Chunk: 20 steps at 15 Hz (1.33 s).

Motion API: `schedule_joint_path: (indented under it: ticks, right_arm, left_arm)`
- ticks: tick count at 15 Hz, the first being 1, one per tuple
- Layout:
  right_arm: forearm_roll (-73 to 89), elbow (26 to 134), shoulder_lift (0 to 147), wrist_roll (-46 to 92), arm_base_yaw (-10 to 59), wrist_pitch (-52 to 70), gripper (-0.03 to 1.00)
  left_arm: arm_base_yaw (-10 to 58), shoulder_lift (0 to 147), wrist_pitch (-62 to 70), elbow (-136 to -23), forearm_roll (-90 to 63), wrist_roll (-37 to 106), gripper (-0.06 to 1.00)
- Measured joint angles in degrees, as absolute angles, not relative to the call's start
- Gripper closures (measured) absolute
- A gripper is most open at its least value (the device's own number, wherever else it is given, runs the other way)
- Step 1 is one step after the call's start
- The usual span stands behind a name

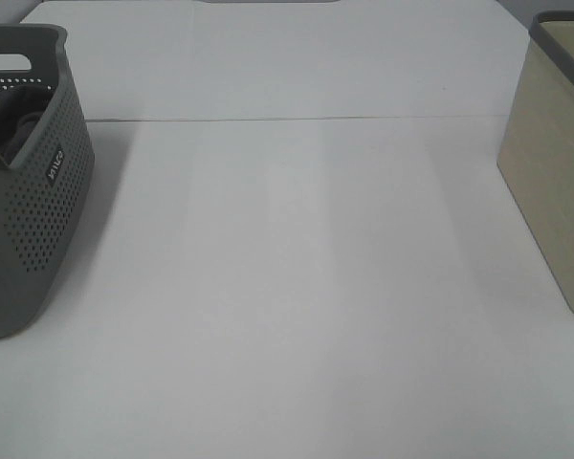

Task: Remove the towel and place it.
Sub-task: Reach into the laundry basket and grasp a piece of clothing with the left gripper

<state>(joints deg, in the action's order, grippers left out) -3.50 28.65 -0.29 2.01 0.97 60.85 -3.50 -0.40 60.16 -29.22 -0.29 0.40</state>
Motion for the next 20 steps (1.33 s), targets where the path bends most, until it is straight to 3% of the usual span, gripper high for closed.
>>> schedule_joint_path:
  ticks: [16, 20]
  right_arm:
    - [-3.50, 28.65, -0.29, 2.01, 0.97, 60.85, 0.29]
    - [-3.50, 28.65, -0.29, 2.01, 0.97, 60.85, 0.29]
  left_arm:
    - [-3.50, -0.40, 60.16, -29.22, -0.29, 0.57, -0.05]
    - [-3.50, 3.09, 61.94, -30.77, -0.29, 7.85, -0.05]
